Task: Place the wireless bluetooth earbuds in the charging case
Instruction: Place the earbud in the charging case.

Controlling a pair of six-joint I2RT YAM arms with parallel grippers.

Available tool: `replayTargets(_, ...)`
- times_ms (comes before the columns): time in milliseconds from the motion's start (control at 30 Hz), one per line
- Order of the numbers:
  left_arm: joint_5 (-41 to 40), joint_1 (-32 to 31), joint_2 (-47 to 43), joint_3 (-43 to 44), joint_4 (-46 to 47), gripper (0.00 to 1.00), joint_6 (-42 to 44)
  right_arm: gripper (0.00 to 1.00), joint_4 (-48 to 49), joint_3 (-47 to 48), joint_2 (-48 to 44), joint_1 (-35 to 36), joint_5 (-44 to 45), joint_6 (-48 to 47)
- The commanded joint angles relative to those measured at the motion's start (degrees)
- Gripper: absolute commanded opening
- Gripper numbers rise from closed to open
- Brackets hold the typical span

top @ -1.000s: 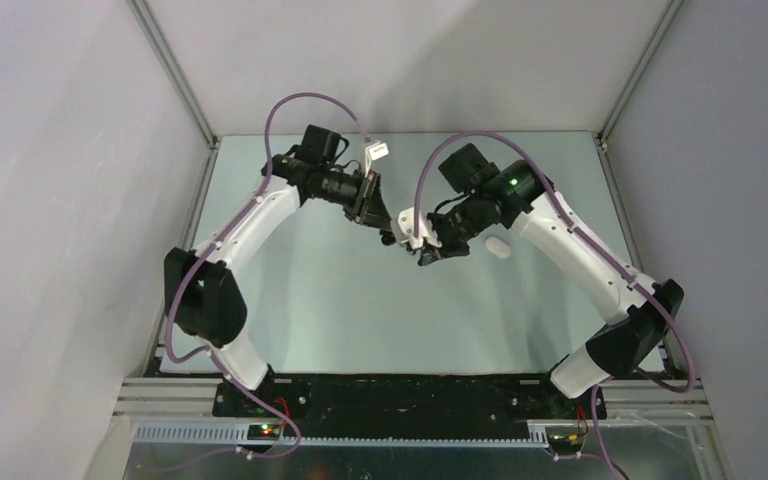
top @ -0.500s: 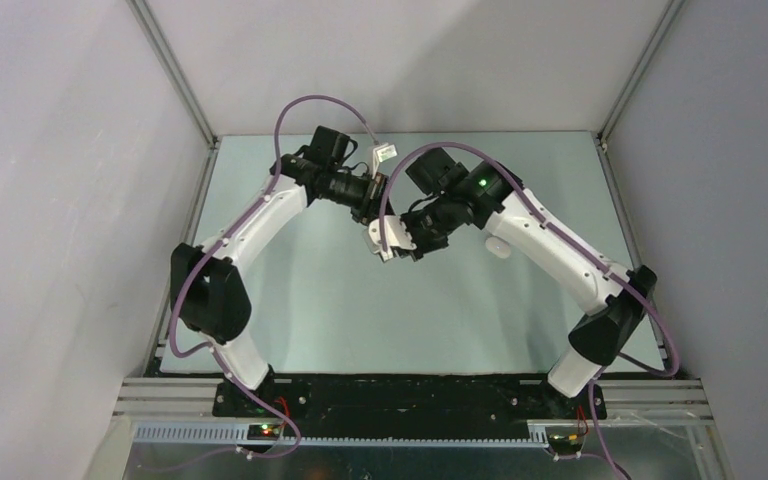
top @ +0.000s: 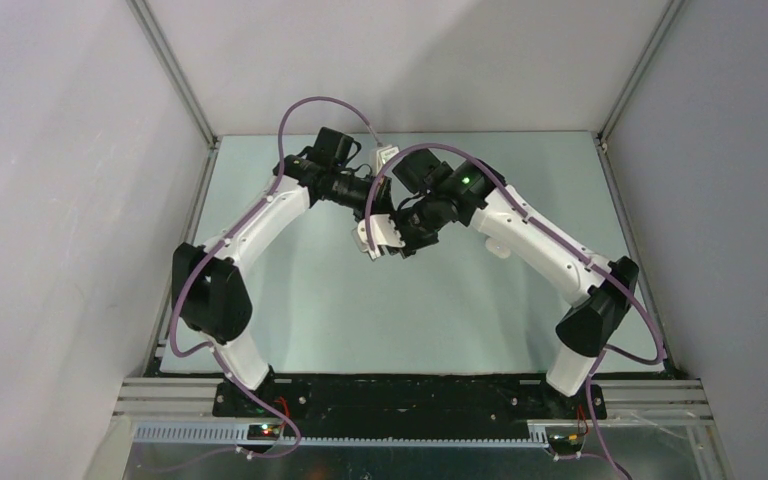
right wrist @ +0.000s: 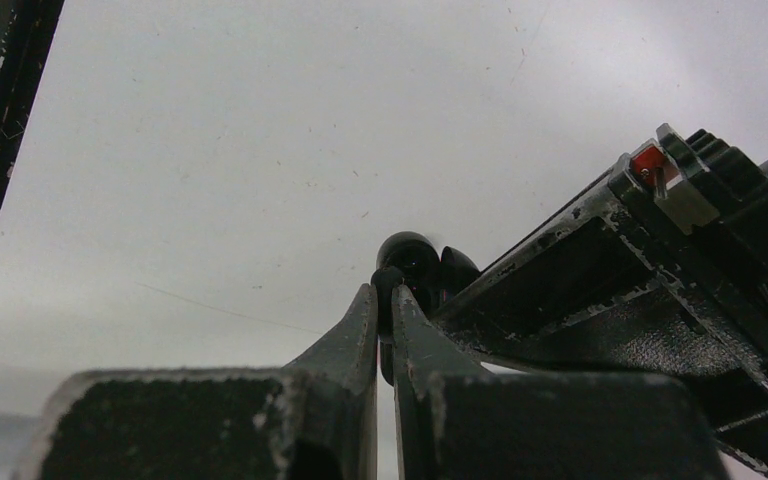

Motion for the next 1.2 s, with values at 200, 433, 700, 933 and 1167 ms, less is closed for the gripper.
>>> replayTargets(200,0.70,-0.43,-1.02,0.75,0.78,0.00,-0.65,0.05,1.35,1.77,1.23,0.58,1.44,-0.94)
replayTargets(433,0.69,-0.39,-0.79,0.69,0.77,0.00,-0.73,0.05,3.27,0.92,0.69,1.83,3.84,-0.77)
replayTargets(700,0.73,-0.44,-0.63,0.75,0.75,0.00,-0.77,0.07,4.56,-0.20,0.32,2.58,5.13,-1.33)
replayTargets(933,0.30,-0.35,-0.77,0.62,0.77,0.00,-0.83,0.05,-0.23,3.62,2.69,2.59,6.37,-1.54)
replayTargets(1167,0.36,-0.37,-0.55,0.74,0.84,0.00,-0.88,0.05,-3.69,5.57,3.85,2.69,6.97,-0.76)
